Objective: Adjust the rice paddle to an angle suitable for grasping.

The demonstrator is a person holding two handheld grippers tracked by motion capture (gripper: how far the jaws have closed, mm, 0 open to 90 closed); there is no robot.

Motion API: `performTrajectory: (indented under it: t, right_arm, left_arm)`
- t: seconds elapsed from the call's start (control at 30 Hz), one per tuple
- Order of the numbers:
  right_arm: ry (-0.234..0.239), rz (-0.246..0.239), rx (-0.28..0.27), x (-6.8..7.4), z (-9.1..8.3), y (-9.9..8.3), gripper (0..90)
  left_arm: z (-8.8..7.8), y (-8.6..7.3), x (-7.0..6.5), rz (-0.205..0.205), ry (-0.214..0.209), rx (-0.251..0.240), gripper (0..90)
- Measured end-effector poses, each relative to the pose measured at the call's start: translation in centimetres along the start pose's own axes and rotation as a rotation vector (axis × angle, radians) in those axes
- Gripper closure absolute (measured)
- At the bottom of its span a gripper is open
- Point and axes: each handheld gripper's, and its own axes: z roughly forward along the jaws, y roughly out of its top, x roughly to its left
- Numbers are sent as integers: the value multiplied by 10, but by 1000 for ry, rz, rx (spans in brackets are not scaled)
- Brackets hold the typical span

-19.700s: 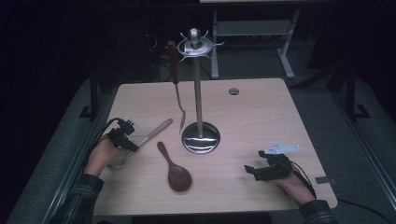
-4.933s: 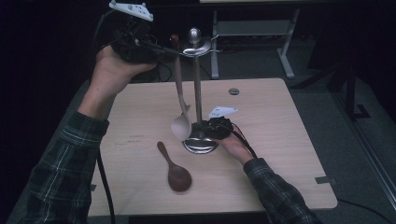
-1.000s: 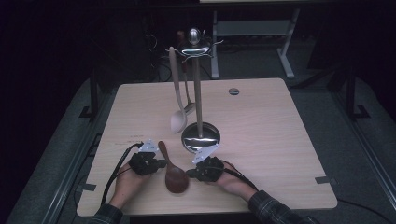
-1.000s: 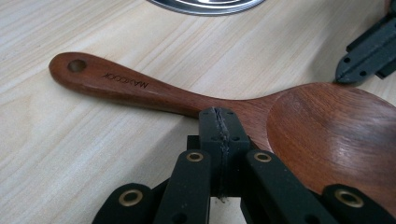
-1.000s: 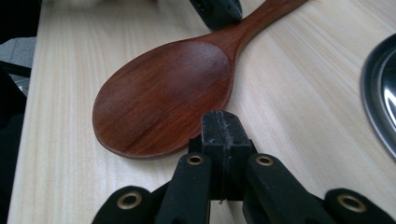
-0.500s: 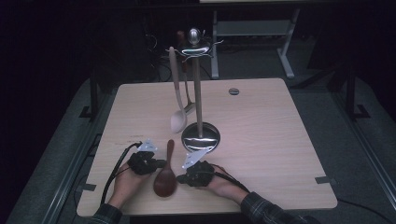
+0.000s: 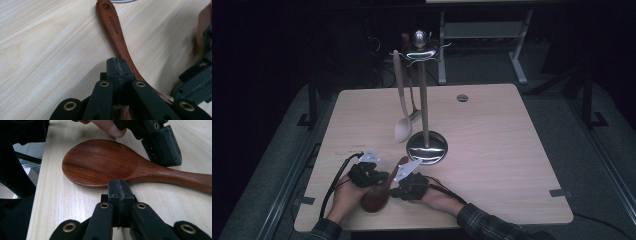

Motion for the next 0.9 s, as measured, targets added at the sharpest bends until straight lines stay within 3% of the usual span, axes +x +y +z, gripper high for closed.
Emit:
performTrajectory:
  t: [0.13, 0.27, 0.3, 0.33, 0.37, 0.4, 0.43, 0.6, 0.63, 0.67, 0.73, 0.8, 0.83, 0.87, 0.9]
  right_arm:
    - [-8, -4, 5, 1, -4, -1, 897]
    - [-46, -15, 14, -2, -18, -4, 825]
    - [-72, -9, 25, -4, -28, -8, 770]
    - [-72, -9, 25, -4, -28, -8, 770]
    - [-94, 10, 28, -8, -40, -13, 705]
    - [-94, 10, 28, -8, -40, -13, 705]
    - [-111, 51, 33, -10, -52, -19, 649]
    - [-154, 78, 49, -13, -73, -32, 566]
    - [-195, 89, 54, -13, -85, -39, 527]
    - [-195, 89, 54, -13, -85, -39, 527]
    - [-235, 141, 36, -16, -105, -50, 506]
    - [-248, 148, 30, -19, -111, -54, 505]
    - [-272, 183, 24, -22, -124, -63, 503]
    - [-272, 183, 24, -22, -124, -63, 503]
    - [-294, 206, 21, -25, -135, -71, 497]
  left_arm:
    - [-2, 0, 1, -9, 1, -9, 897]
    - [-7, -1, 3, -32, -7, -11, 896]
    - [-9, -1, 3, -48, -16, 1, 862]
    - [-9, -1, 3, -48, -16, 1, 848]
    - [-10, 0, 3, -50, -12, 5, 834]
    - [-12, 0, 3, -55, -8, 10, 834]
    - [-15, 2, 3, -53, -11, 24, 787]
    - [-16, 7, 1, -77, -24, 69, 680]
    - [-15, 9, -1, -89, -29, 91, 654]
    - [-15, 9, -1, -89, -29, 91, 649]
    - [-15, 14, -2, -87, -21, 98, 627]
    - [-15, 17, -2, -96, -24, 97, 622]
    - [-16, 19, -1, -85, -23, 103, 609]
    - [-17, 22, -2, -91, -21, 105, 609]
    - [-18, 28, -2, -81, -25, 136, 590]
